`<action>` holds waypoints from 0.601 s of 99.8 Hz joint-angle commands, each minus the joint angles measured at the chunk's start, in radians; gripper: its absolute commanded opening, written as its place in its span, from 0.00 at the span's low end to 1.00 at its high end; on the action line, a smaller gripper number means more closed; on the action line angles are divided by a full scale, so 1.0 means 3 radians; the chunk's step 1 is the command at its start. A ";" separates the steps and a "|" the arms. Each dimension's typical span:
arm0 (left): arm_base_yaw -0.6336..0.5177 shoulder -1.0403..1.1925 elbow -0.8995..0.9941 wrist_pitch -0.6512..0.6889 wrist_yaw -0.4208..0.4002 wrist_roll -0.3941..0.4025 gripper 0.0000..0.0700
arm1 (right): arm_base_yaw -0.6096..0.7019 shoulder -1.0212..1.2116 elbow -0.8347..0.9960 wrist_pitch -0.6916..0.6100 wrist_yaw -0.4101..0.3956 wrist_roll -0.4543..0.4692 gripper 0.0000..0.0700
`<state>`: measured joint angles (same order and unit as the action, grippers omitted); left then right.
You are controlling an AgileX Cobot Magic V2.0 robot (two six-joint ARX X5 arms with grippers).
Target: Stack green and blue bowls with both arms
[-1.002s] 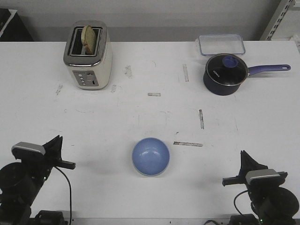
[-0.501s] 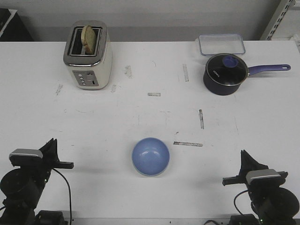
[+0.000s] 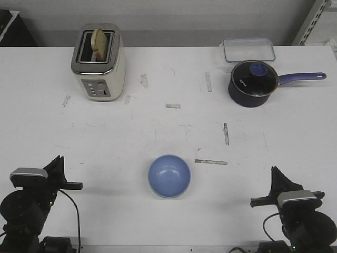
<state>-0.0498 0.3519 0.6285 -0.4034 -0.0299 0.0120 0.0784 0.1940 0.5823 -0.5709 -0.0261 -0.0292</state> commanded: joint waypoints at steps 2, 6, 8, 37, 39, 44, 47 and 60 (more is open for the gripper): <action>0.0000 -0.0003 0.0033 0.0050 -0.0011 -0.0015 0.00 | 0.0006 0.0010 0.0015 0.0037 0.0001 0.0029 0.00; 0.0000 -0.0010 0.0032 0.0055 -0.0011 -0.0015 0.00 | 0.0006 0.0010 0.0015 0.0037 0.0001 0.0029 0.00; 0.0000 -0.0028 0.0031 0.0053 -0.0006 -0.0015 0.00 | 0.0006 0.0010 0.0015 0.0037 0.0001 0.0029 0.00; 0.0205 -0.0860 -0.0983 0.0968 0.0029 -0.0017 0.00 | 0.0006 0.0010 0.0015 0.0037 0.0001 0.0029 0.00; 0.0207 -0.0922 -0.1078 0.1039 0.0029 -0.0017 0.00 | 0.0006 0.0010 0.0015 0.0036 0.0001 0.0029 0.00; 0.0209 -0.1068 -0.1307 0.1188 0.0025 -0.0017 0.00 | 0.0006 0.0010 0.0015 0.0036 0.0001 0.0029 0.00; 0.0209 -0.1152 -0.1437 0.1264 0.0024 -0.0017 0.00 | 0.0006 0.0010 0.0015 0.0037 0.0001 0.0029 0.00; 0.0203 -0.1162 -0.1932 0.1726 0.0053 -0.0018 0.00 | 0.0006 0.0009 0.0015 0.0034 0.0001 0.0029 0.00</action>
<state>0.0109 0.0074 0.1036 0.0475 -0.0227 0.0116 0.0784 0.1940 0.5823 -0.5697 -0.0269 -0.0292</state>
